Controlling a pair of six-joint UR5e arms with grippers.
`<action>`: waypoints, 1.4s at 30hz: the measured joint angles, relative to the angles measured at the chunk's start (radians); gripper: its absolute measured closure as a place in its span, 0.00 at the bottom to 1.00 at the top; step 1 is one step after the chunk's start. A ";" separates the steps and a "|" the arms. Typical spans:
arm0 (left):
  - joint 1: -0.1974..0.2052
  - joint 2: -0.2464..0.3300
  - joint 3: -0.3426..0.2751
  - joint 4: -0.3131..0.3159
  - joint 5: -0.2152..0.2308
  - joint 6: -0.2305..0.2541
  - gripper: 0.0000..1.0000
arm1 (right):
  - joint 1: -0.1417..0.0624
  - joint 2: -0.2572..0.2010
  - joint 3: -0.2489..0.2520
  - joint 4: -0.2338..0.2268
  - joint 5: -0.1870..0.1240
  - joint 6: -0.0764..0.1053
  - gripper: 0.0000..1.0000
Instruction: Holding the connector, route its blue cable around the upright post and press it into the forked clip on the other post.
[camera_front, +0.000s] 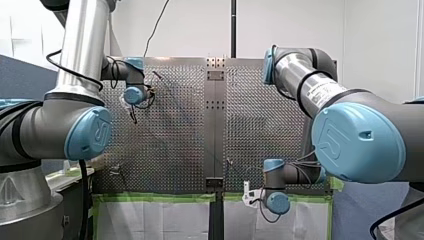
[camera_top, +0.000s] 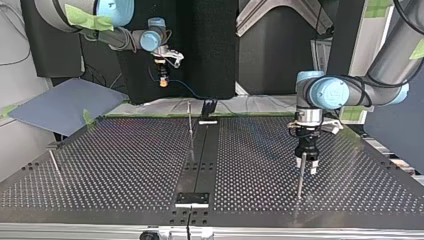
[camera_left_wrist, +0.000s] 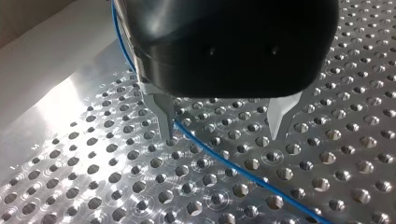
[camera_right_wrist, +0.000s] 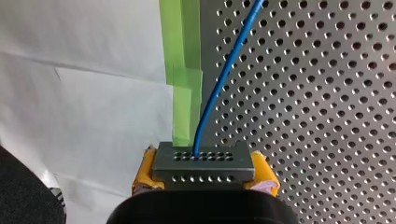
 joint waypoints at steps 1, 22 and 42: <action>0.000 0.000 0.000 0.000 0.000 0.000 0.00 | 0.001 0.001 0.000 -0.001 -0.001 0.000 1.00; 0.000 0.000 0.000 -0.005 -0.001 -0.001 0.00 | 0.004 0.057 -0.007 -0.031 0.001 0.001 1.00; -0.012 0.000 0.000 -0.024 -0.020 -0.001 0.00 | 0.002 0.028 -0.011 -0.006 0.027 -0.060 1.00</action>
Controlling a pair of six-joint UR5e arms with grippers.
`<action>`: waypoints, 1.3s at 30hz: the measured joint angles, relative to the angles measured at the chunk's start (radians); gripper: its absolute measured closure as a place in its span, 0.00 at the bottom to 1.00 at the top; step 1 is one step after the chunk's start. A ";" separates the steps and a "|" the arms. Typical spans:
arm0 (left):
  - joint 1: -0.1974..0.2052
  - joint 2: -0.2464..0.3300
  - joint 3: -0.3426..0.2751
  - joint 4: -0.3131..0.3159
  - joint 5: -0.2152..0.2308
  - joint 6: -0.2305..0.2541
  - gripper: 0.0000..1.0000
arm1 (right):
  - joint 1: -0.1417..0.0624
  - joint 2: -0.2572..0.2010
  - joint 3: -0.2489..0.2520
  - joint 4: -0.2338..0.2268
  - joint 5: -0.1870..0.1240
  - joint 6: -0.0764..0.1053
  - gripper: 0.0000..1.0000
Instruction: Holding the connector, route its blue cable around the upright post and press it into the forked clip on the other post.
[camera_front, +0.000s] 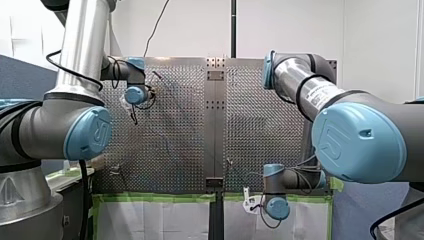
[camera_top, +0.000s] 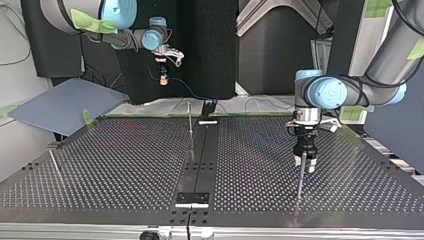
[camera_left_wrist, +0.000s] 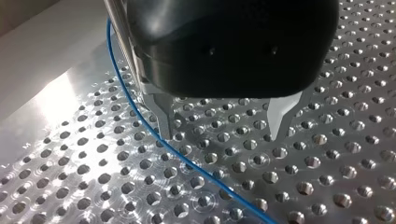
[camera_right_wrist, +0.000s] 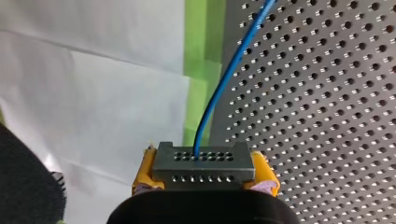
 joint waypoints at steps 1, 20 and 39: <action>-0.001 0.000 0.000 0.000 0.000 0.000 0.00 | 0.001 -0.007 0.000 0.004 0.000 0.000 1.00; -0.004 0.000 0.000 -0.009 -0.021 -0.001 0.00 | -0.006 -0.165 0.004 0.090 0.011 0.009 1.00; -0.024 0.060 -0.083 -0.115 -0.158 0.009 0.00 | -0.014 -0.183 0.005 0.106 0.012 0.017 1.00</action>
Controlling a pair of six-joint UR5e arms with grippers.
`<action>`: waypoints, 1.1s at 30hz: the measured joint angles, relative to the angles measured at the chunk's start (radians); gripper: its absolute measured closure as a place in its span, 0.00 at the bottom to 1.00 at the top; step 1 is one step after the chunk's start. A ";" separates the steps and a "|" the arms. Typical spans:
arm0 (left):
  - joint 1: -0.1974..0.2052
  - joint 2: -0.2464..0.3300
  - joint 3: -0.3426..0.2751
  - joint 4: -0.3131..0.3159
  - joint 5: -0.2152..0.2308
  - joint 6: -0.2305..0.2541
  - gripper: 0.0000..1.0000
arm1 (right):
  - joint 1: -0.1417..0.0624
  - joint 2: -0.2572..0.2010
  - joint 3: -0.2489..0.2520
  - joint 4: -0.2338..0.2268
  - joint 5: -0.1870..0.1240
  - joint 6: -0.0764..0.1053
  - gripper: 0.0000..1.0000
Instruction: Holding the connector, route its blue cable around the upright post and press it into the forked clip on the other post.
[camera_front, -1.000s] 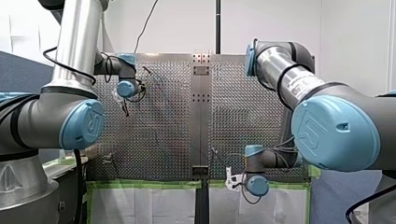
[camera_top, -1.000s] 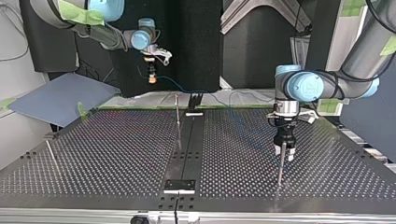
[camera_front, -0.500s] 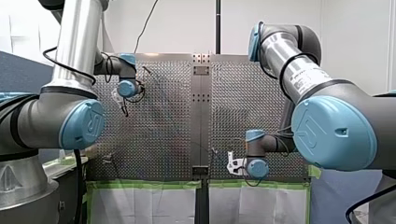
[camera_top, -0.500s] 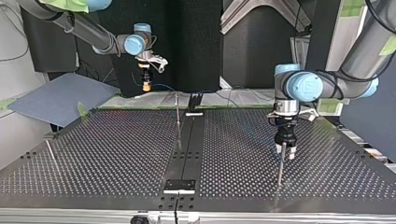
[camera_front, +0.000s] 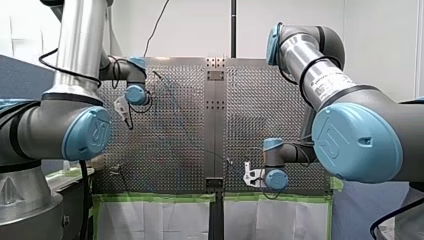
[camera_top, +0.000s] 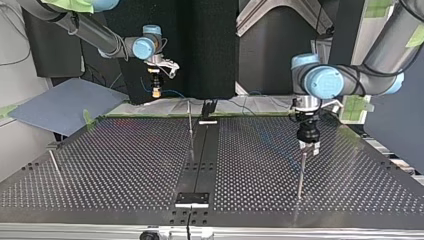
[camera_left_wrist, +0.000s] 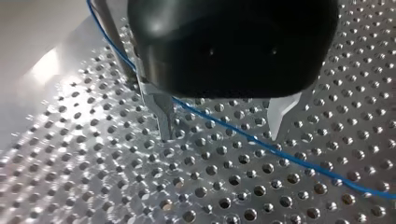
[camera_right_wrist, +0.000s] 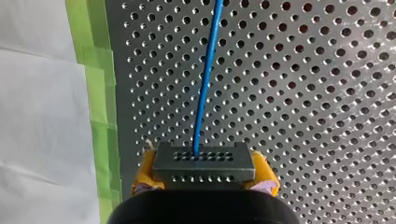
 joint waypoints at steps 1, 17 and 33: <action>0.001 0.012 -0.012 -0.002 -0.002 0.000 0.00 | 0.000 0.000 0.000 -0.002 0.000 0.000 1.00; -0.001 0.172 -0.078 -0.138 -0.091 0.110 0.00 | 0.000 0.001 0.000 -0.008 -0.002 0.000 1.00; -0.006 0.342 0.039 -0.308 -0.090 0.239 0.00 | -0.001 0.002 0.000 -0.005 -0.002 0.000 1.00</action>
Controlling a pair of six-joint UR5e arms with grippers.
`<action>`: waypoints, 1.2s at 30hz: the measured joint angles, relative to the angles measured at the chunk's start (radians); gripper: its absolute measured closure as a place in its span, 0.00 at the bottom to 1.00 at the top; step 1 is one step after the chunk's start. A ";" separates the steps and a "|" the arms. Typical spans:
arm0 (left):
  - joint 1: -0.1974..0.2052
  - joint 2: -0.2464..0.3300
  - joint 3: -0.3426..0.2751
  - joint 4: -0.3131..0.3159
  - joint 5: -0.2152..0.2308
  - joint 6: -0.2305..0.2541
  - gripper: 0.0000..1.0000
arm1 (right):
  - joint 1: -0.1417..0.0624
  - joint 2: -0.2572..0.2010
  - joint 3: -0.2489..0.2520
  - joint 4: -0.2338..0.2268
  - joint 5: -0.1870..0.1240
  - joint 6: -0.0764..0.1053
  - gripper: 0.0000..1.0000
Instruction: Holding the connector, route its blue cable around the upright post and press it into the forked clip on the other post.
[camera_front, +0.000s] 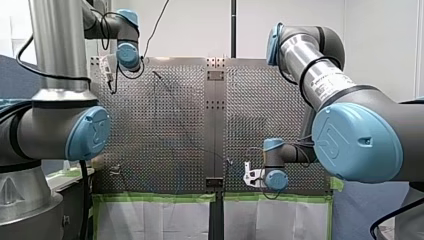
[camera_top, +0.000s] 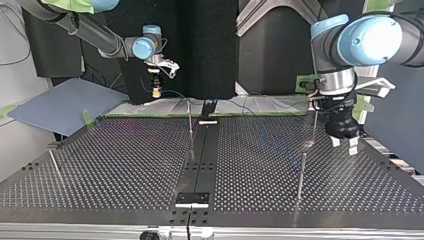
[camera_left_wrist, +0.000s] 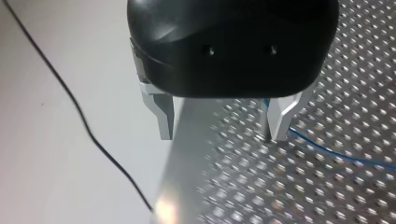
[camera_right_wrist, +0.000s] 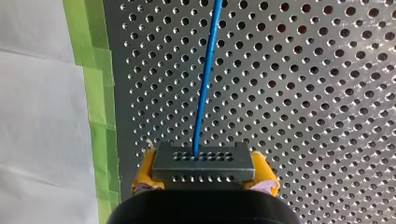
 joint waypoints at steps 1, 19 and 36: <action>0.000 0.013 0.004 -0.013 0.005 0.003 0.00 | 0.000 0.000 0.000 0.000 0.000 0.000 1.00; -0.038 0.033 0.022 -0.201 0.136 0.106 0.00 | 0.000 0.000 0.000 0.009 0.000 0.000 1.00; -0.039 0.033 0.066 -0.358 0.119 0.122 0.00 | 0.001 0.000 0.000 0.010 0.001 0.003 1.00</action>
